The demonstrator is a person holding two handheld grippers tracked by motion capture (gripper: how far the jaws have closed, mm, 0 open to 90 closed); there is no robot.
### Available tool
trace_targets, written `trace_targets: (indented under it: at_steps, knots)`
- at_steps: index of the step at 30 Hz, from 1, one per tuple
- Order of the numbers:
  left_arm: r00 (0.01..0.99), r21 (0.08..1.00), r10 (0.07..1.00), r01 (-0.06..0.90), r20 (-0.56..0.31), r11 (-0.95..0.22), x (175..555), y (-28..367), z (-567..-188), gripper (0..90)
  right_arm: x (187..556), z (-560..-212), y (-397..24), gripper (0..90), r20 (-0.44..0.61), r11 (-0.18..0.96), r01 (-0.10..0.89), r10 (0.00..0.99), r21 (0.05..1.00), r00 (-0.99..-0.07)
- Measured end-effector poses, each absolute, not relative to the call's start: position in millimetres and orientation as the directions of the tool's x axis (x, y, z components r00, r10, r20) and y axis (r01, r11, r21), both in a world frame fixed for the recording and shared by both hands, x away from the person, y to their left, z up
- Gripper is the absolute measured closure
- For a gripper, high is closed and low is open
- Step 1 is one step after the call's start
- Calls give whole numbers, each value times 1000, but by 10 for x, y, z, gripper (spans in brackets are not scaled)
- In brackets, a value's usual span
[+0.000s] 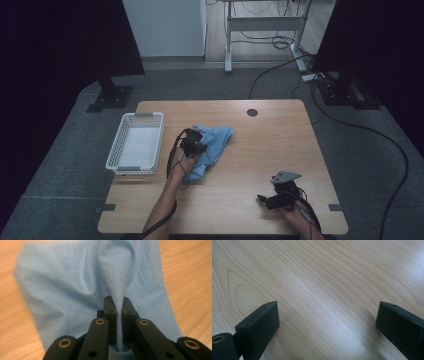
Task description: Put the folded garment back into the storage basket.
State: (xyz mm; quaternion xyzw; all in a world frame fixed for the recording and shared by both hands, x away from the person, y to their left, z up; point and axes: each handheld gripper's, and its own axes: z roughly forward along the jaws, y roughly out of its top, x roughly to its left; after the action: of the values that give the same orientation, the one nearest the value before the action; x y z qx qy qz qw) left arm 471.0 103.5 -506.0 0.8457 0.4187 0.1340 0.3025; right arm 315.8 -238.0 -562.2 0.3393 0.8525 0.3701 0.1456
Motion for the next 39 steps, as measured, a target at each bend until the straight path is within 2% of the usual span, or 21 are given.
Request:
trace_targets:
  at_steps: [12,26,39]
  knots:
    - [616,683,787,560,36,-469,4582,1153,-4621,853,3158,-5622,-2380,51,3,496,471,686,730,-727]
    - [593,693,794,518,132,-501,4501,1330,-4241,853,3159,-5622,-2380,51,2,496,470,686,730,-728]
    - [556,703,814,510,169,-495,4466,1679,-3979,853,3159,-5622,-2380,51,4,495,472,688,730,-726]
